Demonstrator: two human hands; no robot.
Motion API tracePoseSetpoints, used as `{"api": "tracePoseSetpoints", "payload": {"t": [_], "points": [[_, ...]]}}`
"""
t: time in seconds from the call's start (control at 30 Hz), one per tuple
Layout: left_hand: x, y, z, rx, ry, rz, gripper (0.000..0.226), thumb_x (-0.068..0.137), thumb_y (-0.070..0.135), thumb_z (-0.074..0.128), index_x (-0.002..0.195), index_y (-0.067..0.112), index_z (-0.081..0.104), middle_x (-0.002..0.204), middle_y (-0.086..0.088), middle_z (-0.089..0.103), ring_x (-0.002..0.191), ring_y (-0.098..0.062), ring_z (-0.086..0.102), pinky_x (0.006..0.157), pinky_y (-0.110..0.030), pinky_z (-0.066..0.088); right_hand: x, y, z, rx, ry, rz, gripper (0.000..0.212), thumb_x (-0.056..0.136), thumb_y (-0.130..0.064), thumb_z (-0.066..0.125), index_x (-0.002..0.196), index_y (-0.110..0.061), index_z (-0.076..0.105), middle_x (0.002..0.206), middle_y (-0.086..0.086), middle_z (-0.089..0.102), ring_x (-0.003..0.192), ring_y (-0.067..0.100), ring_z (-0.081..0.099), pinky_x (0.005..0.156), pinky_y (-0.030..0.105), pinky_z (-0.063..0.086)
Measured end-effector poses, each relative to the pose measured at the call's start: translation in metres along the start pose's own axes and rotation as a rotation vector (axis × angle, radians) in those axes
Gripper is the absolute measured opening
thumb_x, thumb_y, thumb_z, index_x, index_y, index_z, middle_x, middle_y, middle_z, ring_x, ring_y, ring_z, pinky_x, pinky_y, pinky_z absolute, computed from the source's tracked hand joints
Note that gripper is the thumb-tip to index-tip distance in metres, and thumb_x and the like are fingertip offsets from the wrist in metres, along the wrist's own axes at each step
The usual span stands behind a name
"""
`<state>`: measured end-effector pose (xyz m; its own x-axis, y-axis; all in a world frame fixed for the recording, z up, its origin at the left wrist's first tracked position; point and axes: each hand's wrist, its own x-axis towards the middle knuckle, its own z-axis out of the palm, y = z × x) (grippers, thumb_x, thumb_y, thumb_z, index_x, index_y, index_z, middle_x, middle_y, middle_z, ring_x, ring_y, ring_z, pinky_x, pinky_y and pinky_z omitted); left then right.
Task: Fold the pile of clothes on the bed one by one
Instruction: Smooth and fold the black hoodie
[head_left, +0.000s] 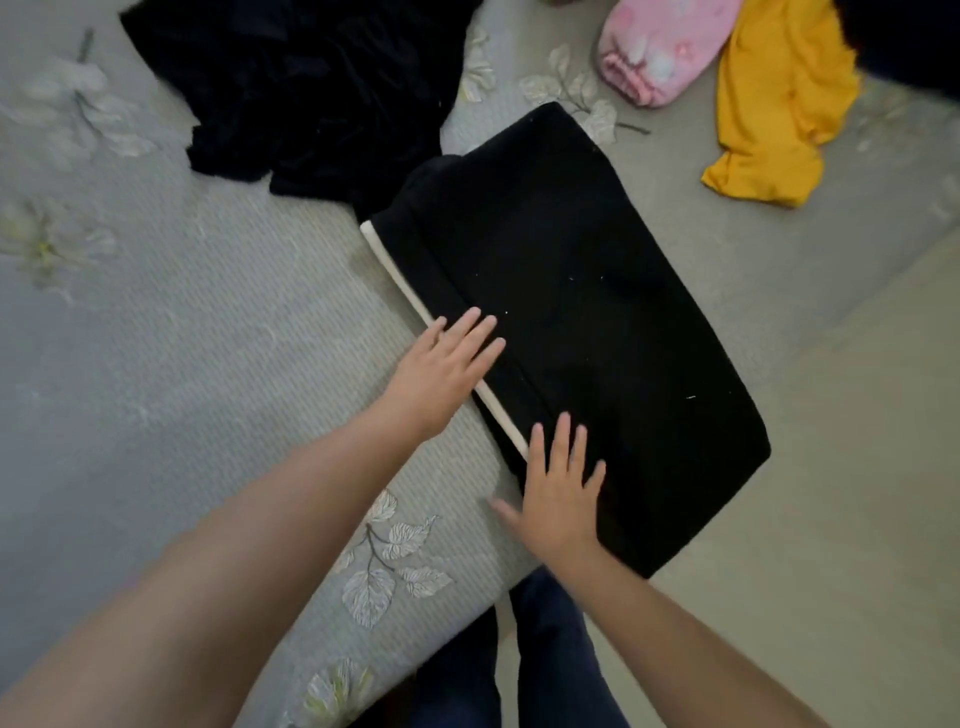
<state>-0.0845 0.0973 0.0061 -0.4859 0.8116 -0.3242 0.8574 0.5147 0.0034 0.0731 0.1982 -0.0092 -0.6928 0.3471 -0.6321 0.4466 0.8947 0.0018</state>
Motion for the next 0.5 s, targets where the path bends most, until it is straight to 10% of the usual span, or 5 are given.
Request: {"api": "tracePoseSetpoints", "payload": {"t": [0.37,0.5], "points": [[0.069,-0.041,0.029,0.003,-0.241,0.262,0.097,0.082,0.044,0.060,0.144,0.028,-0.012,0.154,0.000,-0.014,0.141,-0.019,-0.018,0.108,-0.039,-0.017,0.036,-0.007,0.019,0.100,-0.005,0.264,0.087,0.089,-0.059,0.036,0.126,-0.021,-0.033,0.148,0.023,-0.020,0.139,0.043,-0.005,0.107,0.063,0.003],[0.080,-0.048,0.028,0.048,-0.140,0.277,0.082,0.088,0.042,0.050,0.147,0.021,-0.003,0.155,0.003,-0.001,0.142,-0.015,-0.003,0.114,-0.034,-0.004,0.040,-0.010,-0.005,0.073,0.127,0.325,0.090,0.044,-0.031,0.091,0.120,0.001,0.056,0.115,0.034,0.057,0.100,0.047,0.059,0.075,0.061,0.048]]}}
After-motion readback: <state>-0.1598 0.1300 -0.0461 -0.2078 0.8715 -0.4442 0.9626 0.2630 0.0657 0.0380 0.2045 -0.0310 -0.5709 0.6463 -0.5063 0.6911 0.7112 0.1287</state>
